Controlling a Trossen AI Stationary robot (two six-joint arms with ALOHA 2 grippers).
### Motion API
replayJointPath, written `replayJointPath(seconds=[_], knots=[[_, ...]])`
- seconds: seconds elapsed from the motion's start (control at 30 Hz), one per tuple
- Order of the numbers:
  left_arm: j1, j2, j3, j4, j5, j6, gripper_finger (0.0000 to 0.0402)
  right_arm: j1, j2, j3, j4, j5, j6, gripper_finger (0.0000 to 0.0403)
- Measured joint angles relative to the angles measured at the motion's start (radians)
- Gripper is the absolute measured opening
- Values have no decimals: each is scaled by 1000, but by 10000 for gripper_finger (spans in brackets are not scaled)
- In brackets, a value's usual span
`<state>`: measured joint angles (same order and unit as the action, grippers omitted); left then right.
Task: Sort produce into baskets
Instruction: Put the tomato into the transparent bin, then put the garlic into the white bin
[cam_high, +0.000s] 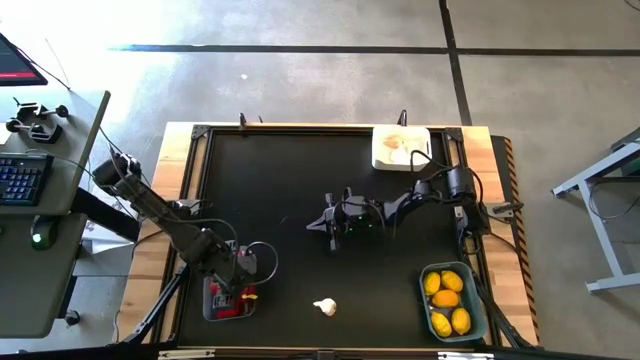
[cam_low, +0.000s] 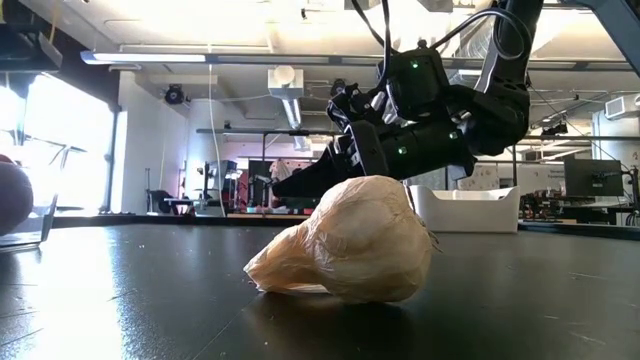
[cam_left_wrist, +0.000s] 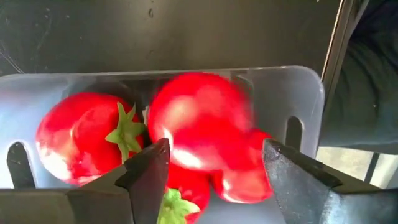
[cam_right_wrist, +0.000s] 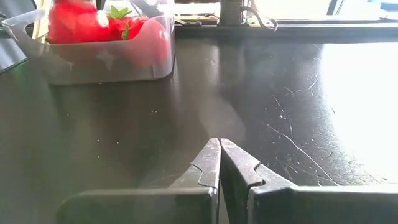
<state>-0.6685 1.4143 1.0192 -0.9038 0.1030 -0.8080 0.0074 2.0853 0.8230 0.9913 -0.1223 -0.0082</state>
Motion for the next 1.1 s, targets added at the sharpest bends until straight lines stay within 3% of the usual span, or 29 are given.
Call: replayJointPath(seconds=[0.33,0.43,0.57,0.77,1.1], knots=[[0,0,39,-35,-28,18,243,0,0,0,0,0,0,0],[0,-1,21,-32,-84,80,217,0,0,0,1,4,-5,0],[12,-27,-25,2,-185,184,145,18,-28,0,-21,10,-19,0],[101,-94,-110,230,-215,329,17,75,-118,0,-159,63,-27,0],[244,-122,-277,654,-182,568,3,223,-183,0,-299,203,111,0]])
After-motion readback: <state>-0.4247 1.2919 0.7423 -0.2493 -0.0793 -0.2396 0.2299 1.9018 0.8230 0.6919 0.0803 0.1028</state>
